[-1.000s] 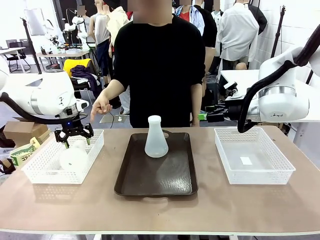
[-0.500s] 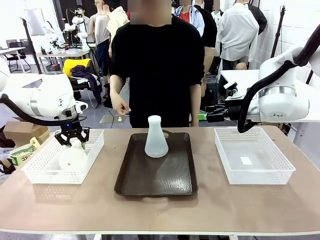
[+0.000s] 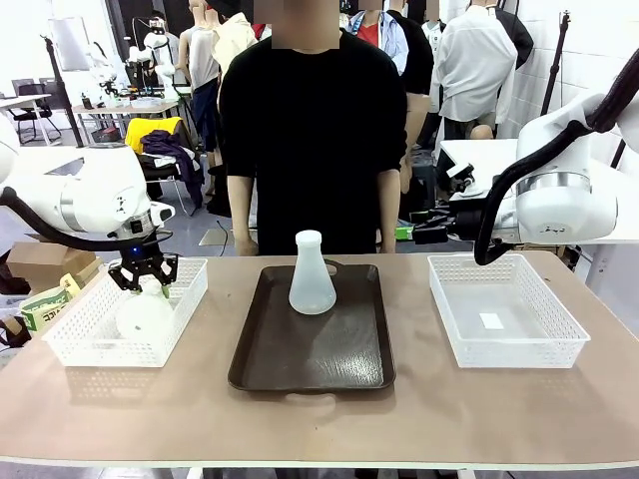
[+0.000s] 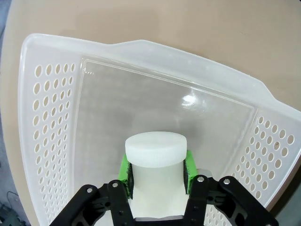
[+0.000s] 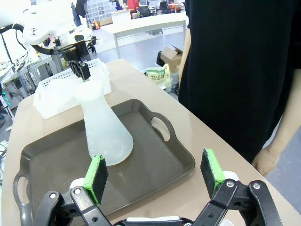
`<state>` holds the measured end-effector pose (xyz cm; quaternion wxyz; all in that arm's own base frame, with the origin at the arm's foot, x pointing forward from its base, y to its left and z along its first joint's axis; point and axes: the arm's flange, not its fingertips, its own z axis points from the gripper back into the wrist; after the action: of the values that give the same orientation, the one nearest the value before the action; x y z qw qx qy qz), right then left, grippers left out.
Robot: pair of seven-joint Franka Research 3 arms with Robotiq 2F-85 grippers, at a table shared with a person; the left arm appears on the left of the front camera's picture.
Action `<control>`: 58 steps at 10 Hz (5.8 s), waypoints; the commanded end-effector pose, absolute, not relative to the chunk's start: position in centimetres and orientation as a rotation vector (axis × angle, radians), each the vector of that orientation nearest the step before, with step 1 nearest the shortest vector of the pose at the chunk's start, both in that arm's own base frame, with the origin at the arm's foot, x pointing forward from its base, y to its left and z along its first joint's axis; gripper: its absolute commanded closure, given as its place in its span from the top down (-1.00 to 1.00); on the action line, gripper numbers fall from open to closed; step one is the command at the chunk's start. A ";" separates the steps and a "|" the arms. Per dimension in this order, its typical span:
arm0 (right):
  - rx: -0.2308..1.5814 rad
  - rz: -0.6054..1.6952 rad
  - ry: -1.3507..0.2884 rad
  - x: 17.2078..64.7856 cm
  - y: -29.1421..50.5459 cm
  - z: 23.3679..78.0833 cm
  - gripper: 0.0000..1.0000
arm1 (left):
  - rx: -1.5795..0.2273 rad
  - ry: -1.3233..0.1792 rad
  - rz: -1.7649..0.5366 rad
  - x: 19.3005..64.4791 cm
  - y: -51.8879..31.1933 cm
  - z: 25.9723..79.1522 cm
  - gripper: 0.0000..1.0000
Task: Prepare the laboratory tools.
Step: Pick up the Big flask that the person points to, then place the picked Big flask upright in the Handle tray as directed by the person.
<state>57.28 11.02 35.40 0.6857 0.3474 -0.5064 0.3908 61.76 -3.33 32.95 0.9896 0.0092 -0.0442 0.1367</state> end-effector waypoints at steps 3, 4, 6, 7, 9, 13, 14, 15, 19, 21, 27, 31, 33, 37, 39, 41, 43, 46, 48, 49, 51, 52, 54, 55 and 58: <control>0.783 0.881 -1.111 57.6 11.0 35.5 1.00 | 0.017 -0.093 0.269 61.8 -3.4 32.9 -1.00; 0.783 0.881 -1.111 57.6 11.0 35.5 1.00 | 0.017 -0.093 0.269 61.8 -3.4 32.9 -1.00; 0.783 0.881 -1.111 57.6 11.0 35.5 1.00 | 0.017 -0.093 0.269 61.8 -3.4 32.9 -1.00; 0.783 0.881 -1.111 57.6 11.0 35.5 1.00 | 0.017 -0.093 0.269 61.8 -3.4 32.9 -1.00; 0.783 0.881 -1.111 57.6 11.0 35.5 1.00 | 0.017 -0.093 0.269 61.8 -3.4 32.9 -1.00; 0.783 0.881 -1.111 57.6 11.0 35.5 1.00 | 0.017 -0.093 0.269 61.8 -3.4 32.9 -1.00; 0.783 0.881 -1.111 57.6 11.0 35.5 1.00 | 0.017 -0.093 0.269 61.8 -3.4 32.9 -1.00; 0.783 0.881 -1.111 57.6 11.0 35.5 1.00 | 0.017 -0.093 0.269 61.8 -3.4 32.9 -1.00; 0.783 0.881 -1.111 57.6 11.0 35.5 1.00 | 0.033 -0.169 0.283 60.4 -2.8 35.8 -1.00; 0.783 0.881 -1.111 57.6 11.0 35.5 1.00 | -0.008 -0.144 0.274 59.9 -2.4 37.4 -1.00; 0.783 0.881 -1.111 57.6 11.0 35.5 1.00 | -0.069 -0.198 0.150 56.1 -2.2 44.1 -1.00; 0.783 0.881 -1.111 57.6 11.0 35.5 1.00 | -0.100 -0.250 0.075 53.5 -2.8 46.3 -1.00; 0.783 0.881 -1.111 57.6 11.0 35.5 1.00 | -0.108 -0.279 0.085 53.2 -2.7 46.8 -1.00; 0.783 0.881 -1.111 57.6 11.0 35.5 1.00 | -0.084 -0.253 0.094 53.7 -3.3 46.9 -1.00; 0.783 0.881 -1.111 57.6 11.0 35.5 1.00 | -0.084 -0.253 0.094 53.7 -3.3 46.9 -1.00; 0.783 0.881 -1.111 57.6 11.0 35.5 1.00 | -0.084 -0.253 0.094 53.7 -3.3 46.9 -1.00; 0.783 0.881 -1.111 57.6 11.0 35.5 1.00 | -0.084 -0.253 0.094 53.7 -3.3 46.9 -1.00; 0.783 0.881 -1.111 57.6 11.0 35.5 1.00 | -0.084 -0.253 0.094 53.7 -3.3 46.9 -1.00; 0.783 0.881 -1.111 57.6 11.0 35.5 1.00 | -0.188 -0.217 -0.011 52.4 -4.2 47.4 -1.00; 0.783 0.881 -1.111 57.6 11.0 35.5 1.00 | -0.283 -0.213 -0.129 51.1 -5.4 48.3 -1.00; 0.783 0.881 -1.111 57.6 11.0 35.5 1.00 | -0.407 -0.271 -0.312 48.5 -7.7 50.2 -1.00; 0.783 0.881 -1.111 57.6 11.0 35.5 1.00 | -0.451 -0.285 -0.387 47.6 -8.5 50.7 -1.00; 0.783 0.881 -1.111 57.6 11.0 35.5 1.00 | -0.577 -0.298 -0.543 46.7 -10.4 51.0 -1.00; 0.783 0.881 -1.111 57.6 11.0 35.5 1.00 | -0.639 -0.358 -0.602 46.7 -11.7 50.7 -1.00; 0.783 0.881 -1.111 57.6 11.0 35.5 1.00 | -0.881 -0.475 -0.822 45.6 -15.1 50.3 -1.00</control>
<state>57.30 11.01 35.40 0.6857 0.3474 -0.5064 0.3907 45.69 -15.42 51.18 0.8320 -0.3644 -0.2201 -0.3557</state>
